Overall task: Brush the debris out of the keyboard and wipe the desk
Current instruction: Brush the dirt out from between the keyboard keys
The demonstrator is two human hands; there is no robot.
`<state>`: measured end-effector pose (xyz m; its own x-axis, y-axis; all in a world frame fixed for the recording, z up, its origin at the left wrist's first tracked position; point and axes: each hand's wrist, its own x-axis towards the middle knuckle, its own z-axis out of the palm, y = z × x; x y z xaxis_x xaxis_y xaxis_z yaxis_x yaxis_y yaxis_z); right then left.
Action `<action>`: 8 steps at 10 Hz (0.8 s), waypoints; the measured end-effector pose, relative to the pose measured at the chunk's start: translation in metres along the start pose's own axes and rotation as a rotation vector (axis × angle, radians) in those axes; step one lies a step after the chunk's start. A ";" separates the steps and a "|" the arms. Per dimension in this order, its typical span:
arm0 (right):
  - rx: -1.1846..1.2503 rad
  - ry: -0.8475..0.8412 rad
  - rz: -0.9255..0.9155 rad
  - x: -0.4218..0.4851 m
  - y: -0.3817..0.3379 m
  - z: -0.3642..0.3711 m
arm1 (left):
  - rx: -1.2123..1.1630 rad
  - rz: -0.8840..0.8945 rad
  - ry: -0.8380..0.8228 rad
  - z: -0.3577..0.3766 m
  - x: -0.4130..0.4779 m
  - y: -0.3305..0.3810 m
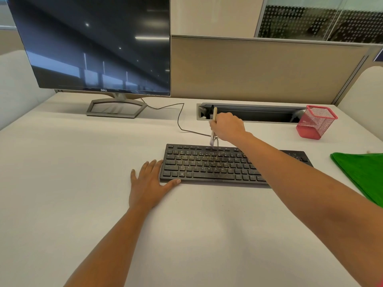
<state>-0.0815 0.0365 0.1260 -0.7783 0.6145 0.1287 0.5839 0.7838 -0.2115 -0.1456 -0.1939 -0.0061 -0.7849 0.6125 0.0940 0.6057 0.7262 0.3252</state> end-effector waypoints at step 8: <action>-0.102 -0.176 -0.181 -0.002 0.002 -0.002 | -0.013 -0.008 0.001 -0.001 -0.002 0.002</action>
<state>-0.0779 0.0368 0.1272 -0.8951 0.4456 -0.0167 0.4449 0.8900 -0.1003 -0.1431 -0.1944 -0.0046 -0.7898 0.6064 0.0919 0.5976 0.7270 0.3383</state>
